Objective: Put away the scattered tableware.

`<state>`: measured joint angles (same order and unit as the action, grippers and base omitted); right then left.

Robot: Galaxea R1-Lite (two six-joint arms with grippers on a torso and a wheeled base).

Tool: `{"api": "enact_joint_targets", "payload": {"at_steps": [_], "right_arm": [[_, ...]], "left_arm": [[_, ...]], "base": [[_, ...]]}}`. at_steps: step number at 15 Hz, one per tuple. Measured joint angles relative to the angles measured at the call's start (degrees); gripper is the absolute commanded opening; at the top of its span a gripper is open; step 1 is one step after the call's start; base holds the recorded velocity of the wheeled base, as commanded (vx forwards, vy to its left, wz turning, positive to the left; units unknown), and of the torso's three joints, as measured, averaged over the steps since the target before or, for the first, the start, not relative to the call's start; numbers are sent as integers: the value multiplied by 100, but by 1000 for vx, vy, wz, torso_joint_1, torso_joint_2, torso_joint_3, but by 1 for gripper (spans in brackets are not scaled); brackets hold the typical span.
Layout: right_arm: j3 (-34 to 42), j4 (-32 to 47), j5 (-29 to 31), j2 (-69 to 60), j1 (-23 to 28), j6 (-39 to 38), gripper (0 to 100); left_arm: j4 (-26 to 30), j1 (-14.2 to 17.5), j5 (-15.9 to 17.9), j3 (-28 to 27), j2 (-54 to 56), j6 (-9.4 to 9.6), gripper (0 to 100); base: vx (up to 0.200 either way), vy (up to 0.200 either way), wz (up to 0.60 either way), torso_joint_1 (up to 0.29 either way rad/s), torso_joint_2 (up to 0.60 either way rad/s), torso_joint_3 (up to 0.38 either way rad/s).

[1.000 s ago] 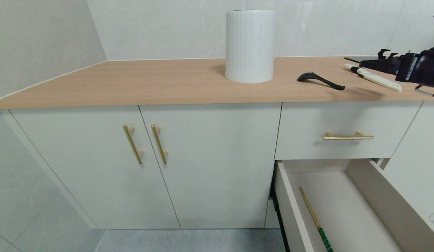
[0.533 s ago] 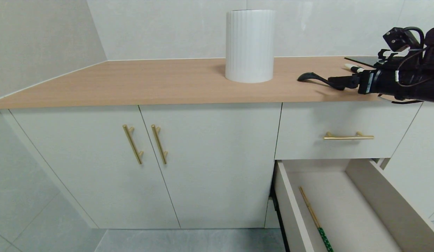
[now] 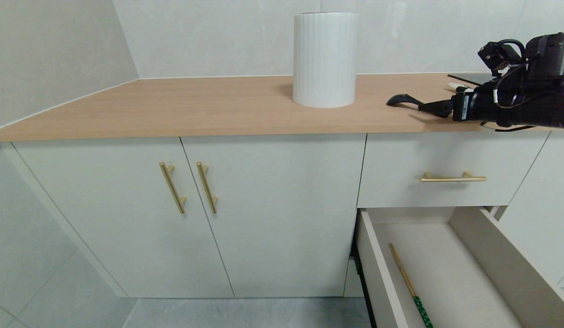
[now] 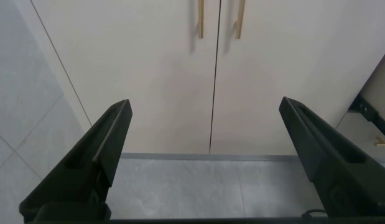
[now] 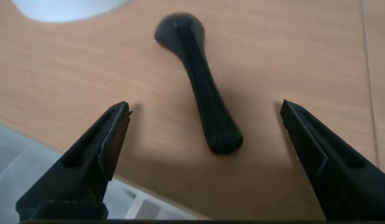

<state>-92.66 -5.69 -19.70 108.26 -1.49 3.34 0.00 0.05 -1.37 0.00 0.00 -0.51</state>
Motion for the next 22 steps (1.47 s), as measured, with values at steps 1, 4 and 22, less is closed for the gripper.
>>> {"api": "enact_joint_targets", "payload": {"at_steps": [1,4,22], "right_arm": [[-130,44,66,59,-11,5,100],[-496,206,238,246,-72,10,100],[-1265,1091,596,670,-256,89,0]], "left_arm": [[-2,2,-2,0,0,0,100],[-5,2,0,0,0,0,100],[-2,2,-2,0,0,0,100]], "base": [[0,0,0,0,0,0],[0,0,0,0,0,0],[0,0,0,0,0,0]]}}
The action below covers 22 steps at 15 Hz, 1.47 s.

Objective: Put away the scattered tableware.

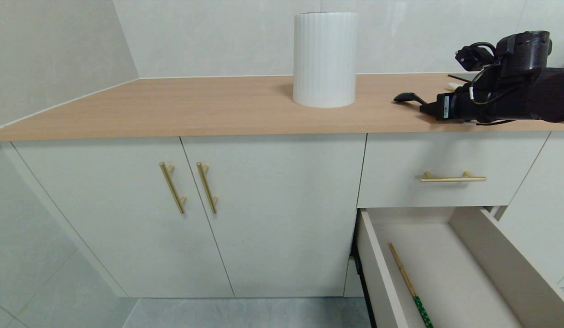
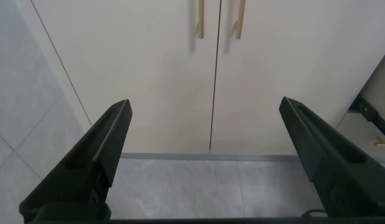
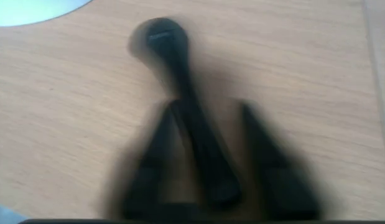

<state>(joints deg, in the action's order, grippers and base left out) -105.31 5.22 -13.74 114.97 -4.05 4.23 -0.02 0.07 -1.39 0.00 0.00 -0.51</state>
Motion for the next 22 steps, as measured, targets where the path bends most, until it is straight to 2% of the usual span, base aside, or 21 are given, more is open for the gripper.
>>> {"api": "enact_joint_targets", "payload": {"at_steps": [10,12,15,18,22], "right_arm": [[22,61,400,-343,-46,-33,0],[99,386,400,-701,-44,-104,0],[346,1330,369,-1541,13,-399,0],[1275,1870,44,-2662,171,-768,0],[3388,2086,-517,-4331,262,-1039,0]], "left_arm": [[-2,0,0,0,0,2,100],[-2,0,2,0,0,0,100],[-2,0,2,0,0,0,100],[0,0,0,0,0,0,100],[0,0,2,-2,0,0,100]], "base": [[0,0,0,0,0,0],[0,0,0,0,0,0],[0,0,0,0,0,0],[0,0,0,0,0,0],[0,0,0,0,0,0]]}}
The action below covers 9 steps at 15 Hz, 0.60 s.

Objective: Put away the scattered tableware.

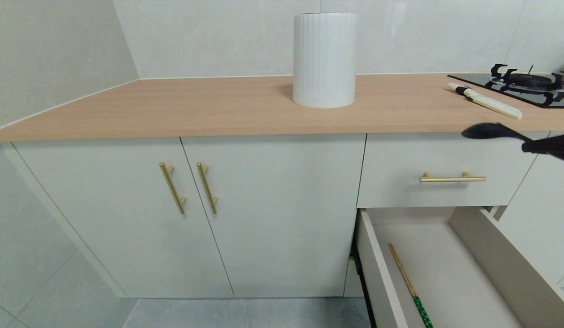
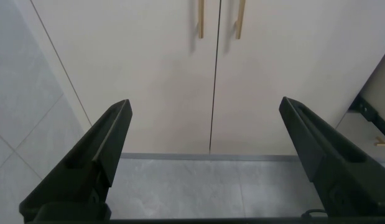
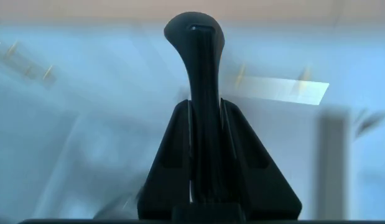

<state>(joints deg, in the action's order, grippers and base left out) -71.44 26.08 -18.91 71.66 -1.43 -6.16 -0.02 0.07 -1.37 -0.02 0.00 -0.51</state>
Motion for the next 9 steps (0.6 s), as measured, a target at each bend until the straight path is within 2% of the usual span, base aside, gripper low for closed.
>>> {"api": "enact_joint_targets", "payload": {"at_steps": [2,4,9], "right_arm": [[788,22,-85,-457,11,-9,0],[1432,15,-104,-579,9,293,0],[2066,-232,134,304,96,510,0]], "left_arm": [[0,0,0,2,0,0,100],[-2,0,-2,2,0,0,100],[0,0,-2,2,0,0,100]], "base": [[0,0,0,0,0,0],[0,0,0,0,0,0],[0,0,0,0,0,0]]}}
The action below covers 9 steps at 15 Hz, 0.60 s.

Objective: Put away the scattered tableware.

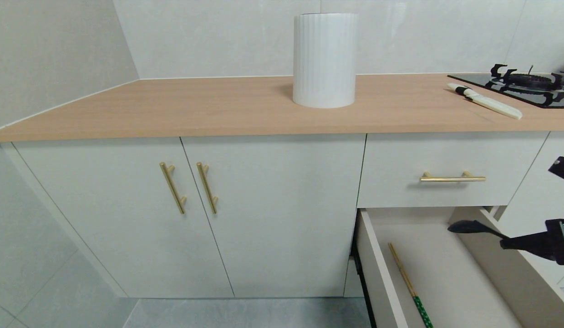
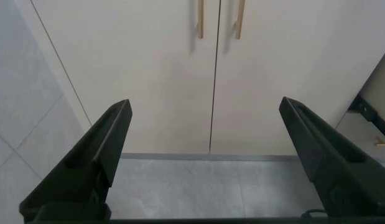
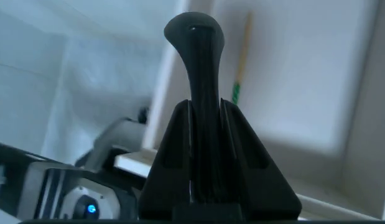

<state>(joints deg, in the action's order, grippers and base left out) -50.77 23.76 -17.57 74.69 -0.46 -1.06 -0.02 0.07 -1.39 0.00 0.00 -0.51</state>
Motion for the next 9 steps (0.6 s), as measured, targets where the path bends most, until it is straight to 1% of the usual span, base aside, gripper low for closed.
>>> {"api": "enact_joint_targets", "payload": {"at_steps": [3,4,5,7,9], "right_arm": [[91,-123,563,813,148,9,0],[106,-285,640,1062,239,9,0],[168,-573,677,1293,333,11,0],[436,-1501,695,1657,440,13,0],[706,-2004,706,1993,478,16,0]], "left_arm": [[-2,0,0,0,0,2,100],[-2,0,0,0,0,0,100],[-2,0,2,0,0,0,100],[0,0,0,0,0,0,100],[-2,0,0,0,0,0,100]], "base": [[0,0,0,0,0,0],[0,0,0,0,0,0],[0,0,0,0,0,0],[0,0,0,0,0,0],[0,0,0,0,0,0]]}}
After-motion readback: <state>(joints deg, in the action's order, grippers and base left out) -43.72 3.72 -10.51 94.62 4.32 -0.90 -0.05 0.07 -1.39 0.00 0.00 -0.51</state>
